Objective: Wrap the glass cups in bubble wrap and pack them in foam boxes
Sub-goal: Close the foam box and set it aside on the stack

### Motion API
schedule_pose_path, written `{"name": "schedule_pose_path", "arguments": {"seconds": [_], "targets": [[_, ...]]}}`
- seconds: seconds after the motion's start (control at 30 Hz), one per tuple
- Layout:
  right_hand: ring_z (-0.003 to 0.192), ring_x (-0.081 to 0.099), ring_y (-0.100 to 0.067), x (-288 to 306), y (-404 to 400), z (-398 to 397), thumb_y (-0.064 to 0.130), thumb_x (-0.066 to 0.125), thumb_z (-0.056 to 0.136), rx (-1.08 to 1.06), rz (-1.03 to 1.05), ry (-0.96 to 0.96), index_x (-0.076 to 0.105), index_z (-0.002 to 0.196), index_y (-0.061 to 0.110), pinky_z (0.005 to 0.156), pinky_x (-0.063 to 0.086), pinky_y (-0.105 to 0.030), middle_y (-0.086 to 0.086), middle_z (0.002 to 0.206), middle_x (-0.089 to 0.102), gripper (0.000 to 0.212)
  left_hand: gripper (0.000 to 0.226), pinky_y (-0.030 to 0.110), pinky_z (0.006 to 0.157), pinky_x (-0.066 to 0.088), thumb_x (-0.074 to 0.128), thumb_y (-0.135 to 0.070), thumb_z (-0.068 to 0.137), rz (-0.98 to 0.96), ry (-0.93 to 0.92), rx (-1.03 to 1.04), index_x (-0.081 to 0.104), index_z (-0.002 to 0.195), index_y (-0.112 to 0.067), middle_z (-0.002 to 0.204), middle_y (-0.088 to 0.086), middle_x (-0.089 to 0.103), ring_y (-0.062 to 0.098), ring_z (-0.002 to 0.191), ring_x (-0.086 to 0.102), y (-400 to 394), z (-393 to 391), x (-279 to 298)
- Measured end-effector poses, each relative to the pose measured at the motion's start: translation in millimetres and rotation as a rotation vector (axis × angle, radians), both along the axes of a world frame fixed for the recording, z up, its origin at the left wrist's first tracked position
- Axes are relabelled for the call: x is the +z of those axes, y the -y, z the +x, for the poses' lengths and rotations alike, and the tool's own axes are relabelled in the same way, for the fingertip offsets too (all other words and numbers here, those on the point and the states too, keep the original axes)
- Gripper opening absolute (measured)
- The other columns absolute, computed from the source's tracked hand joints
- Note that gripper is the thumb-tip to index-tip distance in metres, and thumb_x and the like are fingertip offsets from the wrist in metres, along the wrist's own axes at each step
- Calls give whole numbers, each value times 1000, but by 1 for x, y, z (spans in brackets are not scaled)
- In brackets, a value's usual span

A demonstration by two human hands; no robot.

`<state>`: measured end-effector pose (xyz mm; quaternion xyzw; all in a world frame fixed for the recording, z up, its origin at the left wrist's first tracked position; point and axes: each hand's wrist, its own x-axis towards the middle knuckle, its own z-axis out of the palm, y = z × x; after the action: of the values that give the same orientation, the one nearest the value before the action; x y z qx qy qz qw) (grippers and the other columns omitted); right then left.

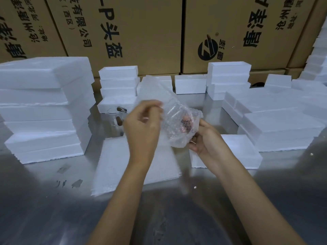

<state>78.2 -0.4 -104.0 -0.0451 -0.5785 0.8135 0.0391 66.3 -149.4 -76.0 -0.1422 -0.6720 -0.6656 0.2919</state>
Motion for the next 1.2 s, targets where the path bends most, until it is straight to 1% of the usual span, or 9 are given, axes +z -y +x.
{"name": "schedule_pose_path", "arguments": {"seconds": [0.1,0.2,0.3,0.4,0.63,0.8,0.93,1.1,1.2], "targets": [[84,45,-27,3,-5,4,2,44,97,32,35,-16,72,103,18,63,29,-34,-12,97,61,33,39,16,91,47,64,-26,84,-52,-53,311,56,122,-25,126,-9,56,2,114,52,17,-16,-4],[95,48,-28,5,-5,8,4,46,98,116,-18,-43,74,104,18,79,32,-43,-13,105,63,32,53,7,93,40,68,-41,79,-89,145,41,53,129,-30,129,-19,55,-9,118,49,36,-29,-10],[98,61,-26,6,-2,10,7,44,101,133,-83,-70,74,105,16,90,44,-44,-8,106,70,31,53,28,104,43,70,-49,75,-9,380,-235,62,126,-34,126,-14,64,4,118,58,39,-30,-15],[114,63,-28,5,1,9,10,41,104,155,-105,-106,66,120,5,112,37,-52,-11,121,69,30,58,46,108,44,71,-49,78,108,477,-442,63,131,-26,126,-5,68,15,119,63,29,-27,-13],[136,45,-40,4,13,11,10,40,103,274,-333,-149,45,144,0,117,29,-55,-22,145,50,42,62,40,94,57,64,-55,80,210,523,-588,60,134,-24,124,1,70,19,113,67,12,-15,-7],[141,31,-49,3,12,8,7,44,99,265,-331,-110,43,145,-1,118,20,-63,-28,149,42,47,54,38,92,58,66,-43,82,282,443,-466,62,132,-24,122,-3,71,16,111,68,17,-19,-7],[127,51,-36,3,6,10,6,51,91,265,-326,-136,49,140,-1,114,37,-52,-20,134,57,50,38,36,88,59,65,-25,92,297,408,-469,62,131,-24,121,-2,71,19,112,68,24,-26,-10],[114,61,-28,2,2,9,3,50,92,294,-435,-155,56,130,2,105,49,-43,-14,120,63,38,50,34,80,61,69,-3,85,175,434,-590,58,127,-28,111,-1,73,20,102,71,20,-29,-18],[112,63,-29,1,3,9,2,52,88,311,-435,-195,60,123,0,103,50,-45,-15,116,67,36,65,46,93,56,62,13,86,39,408,-615,50,137,-25,125,2,67,25,115,65,15,-27,-21]]}}
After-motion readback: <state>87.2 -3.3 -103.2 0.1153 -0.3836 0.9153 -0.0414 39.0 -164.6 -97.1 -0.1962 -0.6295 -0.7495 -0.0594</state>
